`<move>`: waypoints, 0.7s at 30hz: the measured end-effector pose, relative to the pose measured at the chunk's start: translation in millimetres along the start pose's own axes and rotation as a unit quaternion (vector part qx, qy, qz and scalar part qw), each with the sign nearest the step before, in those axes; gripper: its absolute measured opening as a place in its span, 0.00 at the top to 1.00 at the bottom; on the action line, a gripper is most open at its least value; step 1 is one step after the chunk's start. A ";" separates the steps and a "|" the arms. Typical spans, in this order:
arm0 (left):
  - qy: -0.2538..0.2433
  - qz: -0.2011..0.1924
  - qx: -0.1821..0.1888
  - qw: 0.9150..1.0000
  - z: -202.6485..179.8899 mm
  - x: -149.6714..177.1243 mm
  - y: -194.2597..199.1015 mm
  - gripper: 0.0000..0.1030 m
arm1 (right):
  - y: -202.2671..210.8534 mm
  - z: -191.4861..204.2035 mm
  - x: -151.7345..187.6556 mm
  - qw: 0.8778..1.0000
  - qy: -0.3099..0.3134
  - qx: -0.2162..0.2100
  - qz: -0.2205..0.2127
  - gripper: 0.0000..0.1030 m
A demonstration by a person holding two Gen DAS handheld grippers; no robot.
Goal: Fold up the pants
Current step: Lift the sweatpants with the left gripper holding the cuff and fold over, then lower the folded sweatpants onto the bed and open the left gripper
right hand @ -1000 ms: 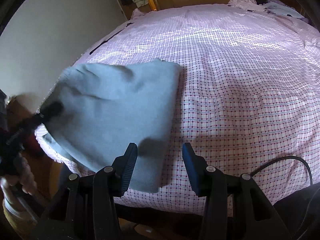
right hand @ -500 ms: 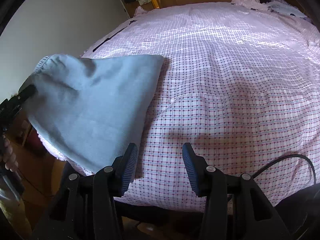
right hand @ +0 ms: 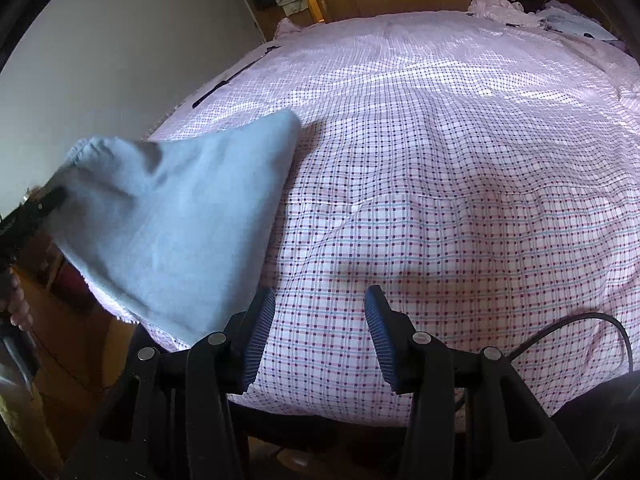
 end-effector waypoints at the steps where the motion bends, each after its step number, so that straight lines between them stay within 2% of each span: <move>1: 0.009 0.001 -0.006 1.000 10.0 1.9 -0.2 0.85 | -0.3 0.0 0.6 1.000 0.000 0.000 0.001 0.61; 6: 0.045 0.013 -0.032 0.998 51.2 18.6 -3.6 0.85 | -3.4 1.6 1.8 1.000 0.003 0.001 0.002 0.61; 10: 0.070 0.034 -0.037 0.996 78.9 38.4 -14.0 0.84 | -5.8 3.9 2.9 1.000 0.012 0.004 0.003 0.61; 15: 0.069 0.067 -0.051 0.994 98.7 65.3 -30.7 0.82 | -13.0 8.3 7.5 1.000 0.021 0.004 0.013 0.61; 18: 0.059 0.083 -0.068 0.993 109.2 78.7 -37.2 0.75 | -16.2 10.8 8.9 1.000 0.024 0.004 0.016 0.61; 21: 0.051 0.086 -0.082 0.992 118.6 85.3 -40.0 0.63 | -19.7 12.8 13.1 0.999 0.028 0.002 0.023 0.61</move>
Point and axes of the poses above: each gripper's, at about its wrist camera, not at the fingertips, and y roughly against the way its jaws point, z to its left, x to its underside, the point moved 10 cm from there along -y, roughly the way its jaws point, and after that the axes turned 10 degrees about x, right-handed, at the moved point
